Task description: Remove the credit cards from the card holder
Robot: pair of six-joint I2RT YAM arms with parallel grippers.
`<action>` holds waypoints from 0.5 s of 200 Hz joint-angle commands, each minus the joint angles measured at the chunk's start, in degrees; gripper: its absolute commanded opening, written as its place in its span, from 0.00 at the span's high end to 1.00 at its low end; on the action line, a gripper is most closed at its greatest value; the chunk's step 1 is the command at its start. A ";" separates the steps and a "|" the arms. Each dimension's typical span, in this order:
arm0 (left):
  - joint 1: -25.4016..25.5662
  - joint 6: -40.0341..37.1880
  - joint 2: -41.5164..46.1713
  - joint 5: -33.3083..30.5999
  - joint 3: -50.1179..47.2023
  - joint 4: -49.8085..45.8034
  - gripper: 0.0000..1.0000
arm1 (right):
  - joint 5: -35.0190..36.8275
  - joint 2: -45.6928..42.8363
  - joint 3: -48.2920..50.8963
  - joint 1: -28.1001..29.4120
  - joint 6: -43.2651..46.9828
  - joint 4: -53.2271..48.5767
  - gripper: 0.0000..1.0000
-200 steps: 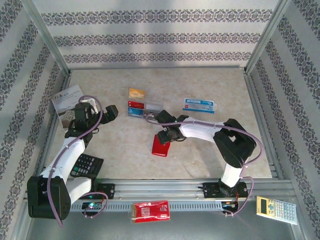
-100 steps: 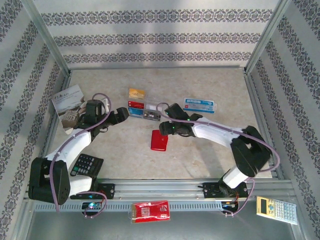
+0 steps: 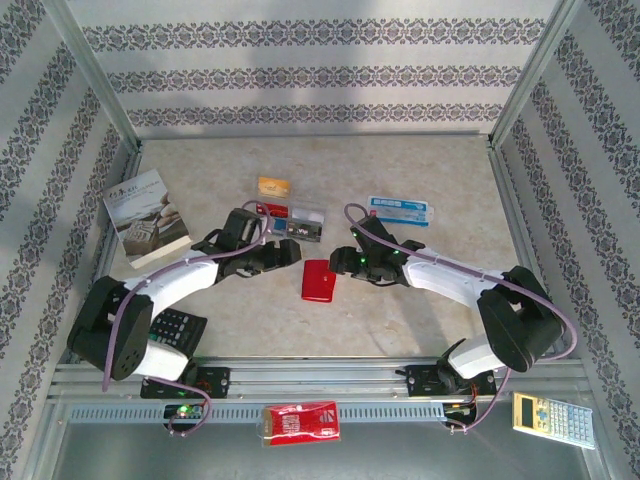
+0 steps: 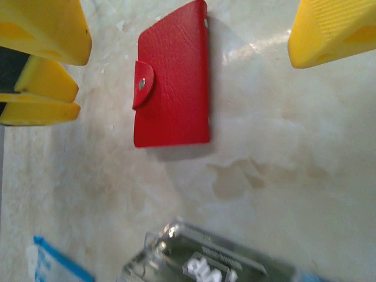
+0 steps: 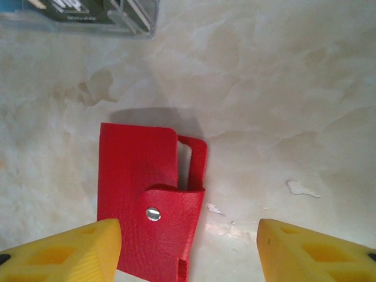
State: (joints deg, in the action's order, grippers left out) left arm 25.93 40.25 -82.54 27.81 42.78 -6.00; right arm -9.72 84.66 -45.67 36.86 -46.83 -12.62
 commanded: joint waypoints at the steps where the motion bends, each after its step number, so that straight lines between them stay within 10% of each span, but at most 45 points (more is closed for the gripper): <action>1: 2.09 2.53 -2.71 2.40 0.24 0.22 0.20 | -3.22 2.74 -0.13 -0.11 -2.30 1.98 0.41; 100: 4.29 5.83 -12.88 7.87 3.37 5.94 0.47 | -4.31 10.72 -4.34 0.39 1.30 0.22 0.63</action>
State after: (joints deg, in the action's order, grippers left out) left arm 29.17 44.51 -93.54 33.65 43.79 -1.91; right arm -13.06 93.60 -48.51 36.91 -46.87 -11.68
